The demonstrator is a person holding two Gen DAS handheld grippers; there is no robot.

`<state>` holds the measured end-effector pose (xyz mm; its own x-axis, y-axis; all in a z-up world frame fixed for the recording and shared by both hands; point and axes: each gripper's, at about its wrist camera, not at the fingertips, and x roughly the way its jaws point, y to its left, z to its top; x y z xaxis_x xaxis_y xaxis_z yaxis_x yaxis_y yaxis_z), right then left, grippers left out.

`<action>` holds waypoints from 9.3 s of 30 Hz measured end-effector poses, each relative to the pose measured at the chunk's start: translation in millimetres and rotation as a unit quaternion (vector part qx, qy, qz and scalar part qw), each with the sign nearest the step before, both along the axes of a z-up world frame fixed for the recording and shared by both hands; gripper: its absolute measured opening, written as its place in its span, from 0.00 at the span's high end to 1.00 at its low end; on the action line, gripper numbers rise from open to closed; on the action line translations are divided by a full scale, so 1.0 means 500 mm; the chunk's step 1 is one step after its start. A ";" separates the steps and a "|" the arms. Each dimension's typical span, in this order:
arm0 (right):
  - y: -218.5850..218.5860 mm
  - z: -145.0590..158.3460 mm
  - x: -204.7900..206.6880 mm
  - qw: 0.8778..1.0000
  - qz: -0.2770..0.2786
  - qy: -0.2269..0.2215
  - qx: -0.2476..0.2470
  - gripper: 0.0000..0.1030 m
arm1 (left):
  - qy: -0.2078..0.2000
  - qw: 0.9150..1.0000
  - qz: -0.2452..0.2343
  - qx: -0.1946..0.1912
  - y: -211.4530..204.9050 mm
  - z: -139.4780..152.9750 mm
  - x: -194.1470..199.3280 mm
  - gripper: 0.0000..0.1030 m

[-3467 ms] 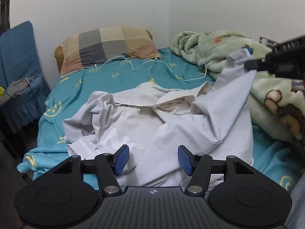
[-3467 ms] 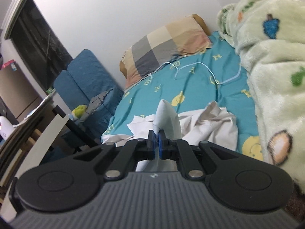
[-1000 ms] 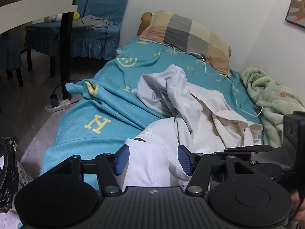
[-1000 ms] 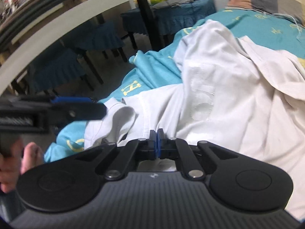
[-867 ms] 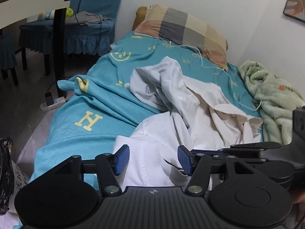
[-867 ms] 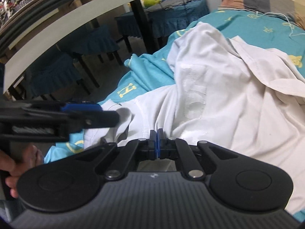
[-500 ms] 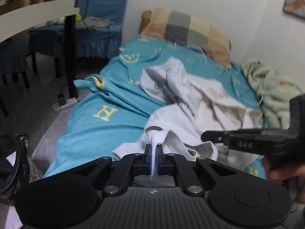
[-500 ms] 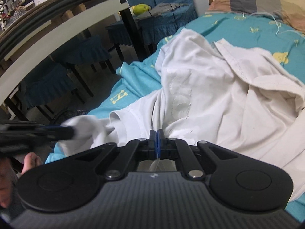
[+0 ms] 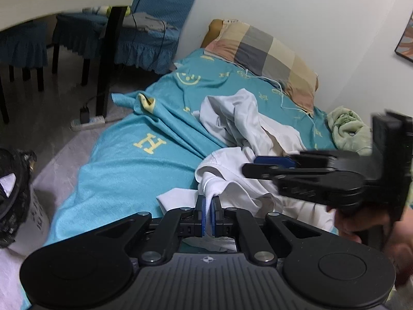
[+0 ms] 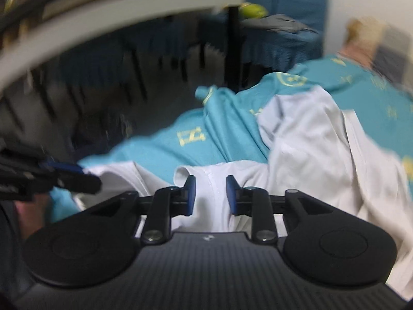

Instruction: Fold clothes

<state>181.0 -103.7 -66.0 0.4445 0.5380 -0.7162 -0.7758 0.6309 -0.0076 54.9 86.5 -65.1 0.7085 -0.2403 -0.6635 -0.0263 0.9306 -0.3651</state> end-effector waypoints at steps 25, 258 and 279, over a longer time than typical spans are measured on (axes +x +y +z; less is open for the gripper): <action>0.044 0.042 -0.003 0.986 -0.136 -0.079 -0.065 0.94 | 0.030 0.998 0.006 -0.050 0.026 -0.037 0.017 0.95; -0.549 -0.140 0.122 0.803 -0.533 0.049 0.262 0.09 | -0.041 0.975 -0.189 0.106 -0.559 -0.074 0.832 0.39; -0.715 -0.246 0.220 0.726 -0.588 0.107 0.341 0.55 | -0.005 0.993 -0.081 0.085 -0.169 -0.058 0.257 0.36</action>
<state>291.2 -461.1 -189.0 0.8009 0.1394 -0.5824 0.3642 0.6586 0.6585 183.2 2.0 -93.9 0.6758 -0.2372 -0.6978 0.1317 0.9704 -0.2023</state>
